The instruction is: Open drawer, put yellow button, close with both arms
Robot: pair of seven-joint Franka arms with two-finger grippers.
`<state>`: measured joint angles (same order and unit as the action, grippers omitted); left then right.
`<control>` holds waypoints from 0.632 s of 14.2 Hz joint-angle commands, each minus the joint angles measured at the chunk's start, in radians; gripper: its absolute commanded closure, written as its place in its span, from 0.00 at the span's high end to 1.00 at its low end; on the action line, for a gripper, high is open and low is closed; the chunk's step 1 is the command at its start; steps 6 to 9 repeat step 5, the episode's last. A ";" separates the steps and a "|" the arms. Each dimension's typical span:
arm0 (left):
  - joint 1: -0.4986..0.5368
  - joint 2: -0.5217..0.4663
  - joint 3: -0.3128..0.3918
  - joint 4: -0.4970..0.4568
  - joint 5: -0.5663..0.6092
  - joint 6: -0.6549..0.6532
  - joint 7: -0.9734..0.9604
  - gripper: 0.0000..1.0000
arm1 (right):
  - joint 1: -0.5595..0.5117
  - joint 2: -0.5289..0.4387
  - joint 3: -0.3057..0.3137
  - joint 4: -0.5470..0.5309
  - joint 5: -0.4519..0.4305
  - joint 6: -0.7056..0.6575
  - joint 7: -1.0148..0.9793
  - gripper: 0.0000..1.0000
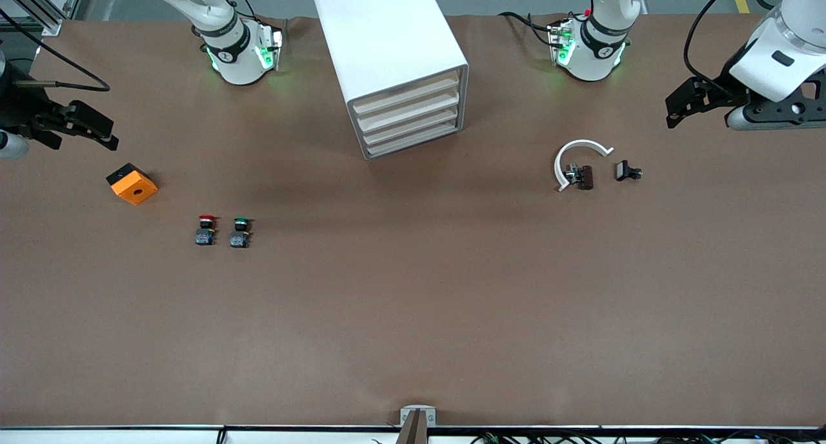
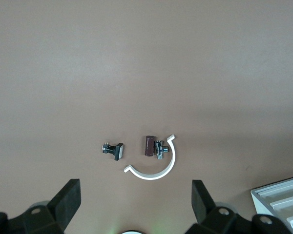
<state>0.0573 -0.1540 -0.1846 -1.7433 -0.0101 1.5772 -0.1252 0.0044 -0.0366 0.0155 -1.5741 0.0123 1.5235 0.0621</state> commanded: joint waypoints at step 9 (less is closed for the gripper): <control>0.018 0.045 -0.009 0.081 0.018 -0.040 0.006 1.00 | -0.011 0.000 0.011 0.011 -0.009 -0.008 -0.005 1.00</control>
